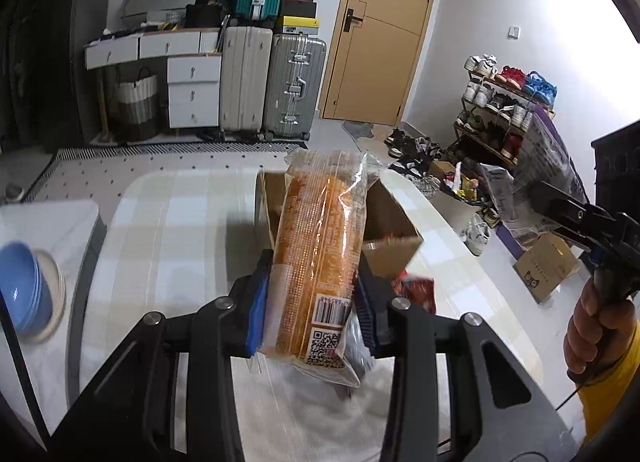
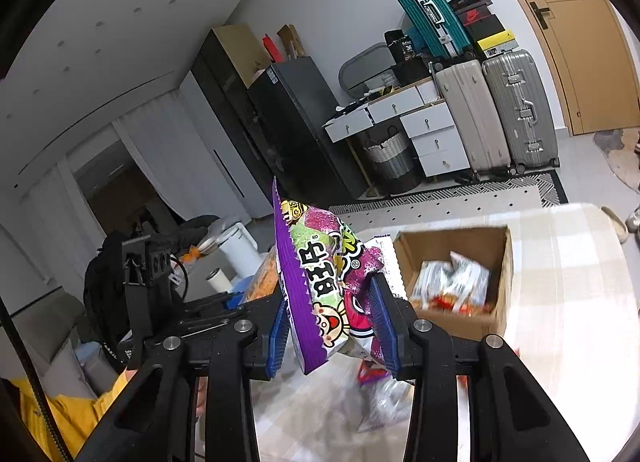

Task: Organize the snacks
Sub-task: 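Lift the bread roll and candy bag and carry both over the box, then open both tools to drop the roll and candy bag into the box, then move both tools back toward the remaining snack pile, then grasp the silver-purple chip bag with the left tool, then grasp the red chip bag with the right tool and lift it while the left tool holds the silver bag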

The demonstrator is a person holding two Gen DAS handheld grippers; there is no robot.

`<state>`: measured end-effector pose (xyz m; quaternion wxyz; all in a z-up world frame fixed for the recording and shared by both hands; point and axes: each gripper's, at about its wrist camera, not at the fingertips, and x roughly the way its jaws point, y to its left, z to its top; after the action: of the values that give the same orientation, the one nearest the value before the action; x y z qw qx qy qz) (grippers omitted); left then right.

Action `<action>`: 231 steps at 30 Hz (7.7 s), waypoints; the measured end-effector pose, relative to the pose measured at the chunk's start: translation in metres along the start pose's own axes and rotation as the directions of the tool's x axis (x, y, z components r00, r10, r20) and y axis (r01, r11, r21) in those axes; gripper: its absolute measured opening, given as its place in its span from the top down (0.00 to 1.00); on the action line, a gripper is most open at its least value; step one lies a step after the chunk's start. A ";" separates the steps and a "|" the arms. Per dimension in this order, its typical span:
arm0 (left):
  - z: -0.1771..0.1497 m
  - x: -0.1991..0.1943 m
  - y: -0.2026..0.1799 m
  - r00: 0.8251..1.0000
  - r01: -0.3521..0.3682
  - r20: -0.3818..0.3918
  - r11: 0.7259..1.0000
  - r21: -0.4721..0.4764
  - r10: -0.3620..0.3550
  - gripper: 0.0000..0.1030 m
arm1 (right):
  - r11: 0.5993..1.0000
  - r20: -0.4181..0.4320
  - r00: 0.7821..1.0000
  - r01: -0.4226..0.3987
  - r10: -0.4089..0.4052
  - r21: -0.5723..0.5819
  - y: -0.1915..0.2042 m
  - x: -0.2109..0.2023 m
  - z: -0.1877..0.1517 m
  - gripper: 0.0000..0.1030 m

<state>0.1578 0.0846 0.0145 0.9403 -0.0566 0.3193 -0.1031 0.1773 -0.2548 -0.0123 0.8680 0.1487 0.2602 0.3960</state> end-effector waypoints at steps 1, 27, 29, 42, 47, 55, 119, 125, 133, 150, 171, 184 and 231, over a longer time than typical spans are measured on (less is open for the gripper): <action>0.009 0.006 -0.003 1.000 -0.021 0.006 1.000 0.004 0.021 0.67 | 0.999 -0.001 0.999 0.033 -0.033 -0.034 -0.005 0.011 0.012 0.63; 0.111 0.216 -0.021 0.983 -0.090 -0.157 0.995 0.048 0.097 0.67 | 0.970 -0.183 0.971 0.185 -0.155 0.157 -0.131 0.140 0.042 0.62; 0.107 0.230 -0.021 0.979 -0.097 -0.173 0.994 0.054 0.105 0.67 | 0.972 -0.199 0.967 0.188 -0.159 0.138 -0.133 0.146 0.033 0.62; 0.084 0.277 -0.015 0.967 -0.096 -0.229 0.993 0.071 0.110 0.67 | 0.974 -0.244 0.957 0.189 -0.154 0.127 -0.138 0.161 0.023 0.62; 0.079 0.283 -0.018 0.966 -0.088 -0.237 0.994 0.068 0.102 0.67 | 0.973 -0.257 0.953 0.195 -0.159 0.124 -0.136 0.164 0.023 0.62; 0.079 0.275 -0.020 0.972 -0.094 -0.205 0.991 0.098 0.112 0.67 | 0.973 -0.256 0.951 0.205 -0.173 0.103 -0.132 0.167 0.024 0.62; -0.084 -0.115 -0.063 0.990 -0.102 0.096 0.995 -0.017 0.104 0.01 | 0.954 0.146 0.960 0.258 -0.237 -0.149 0.073 -0.088 -0.132 0.07; -0.111 -0.091 -0.053 0.987 -0.147 0.062 0.989 -0.011 0.147 0.01 | 0.950 0.176 0.947 0.291 -0.269 -0.111 0.063 -0.086 -0.157 0.04; -0.138 -0.035 -0.042 0.990 -0.132 -0.058 0.991 -0.032 0.130 0.01 | 0.958 0.120 0.953 0.285 -0.278 -0.041 0.039 -0.074 -0.168 0.04; -0.140 0.120 -0.022 0.941 -0.152 -0.331 0.966 -0.209 0.077 0.01 | 0.971 0.037 0.970 0.238 -0.239 0.016 -0.002 -0.045 -0.192 0.04; -0.124 0.213 -0.062 0.949 -0.124 -0.305 0.984 -0.125 0.081 0.33 | 0.967 -0.009 0.973 0.228 -0.229 0.117 -0.039 -0.033 -0.203 0.04; -0.116 0.220 -0.070 0.954 -0.048 -0.298 0.989 -0.140 0.004 0.71 | 0.965 0.018 0.968 0.248 -0.250 0.084 -0.022 -0.045 -0.201 0.04; -0.169 0.070 0.008 0.974 -0.007 -0.219 0.969 -0.246 -0.049 0.72 | 0.948 -0.239 0.926 0.314 -0.293 0.056 -0.093 0.044 -0.134 0.61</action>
<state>0.1100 0.0698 -0.1613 0.8831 -0.1636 0.4327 -0.0787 0.1821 -0.2739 -0.1803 0.8753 0.1005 0.3960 0.2587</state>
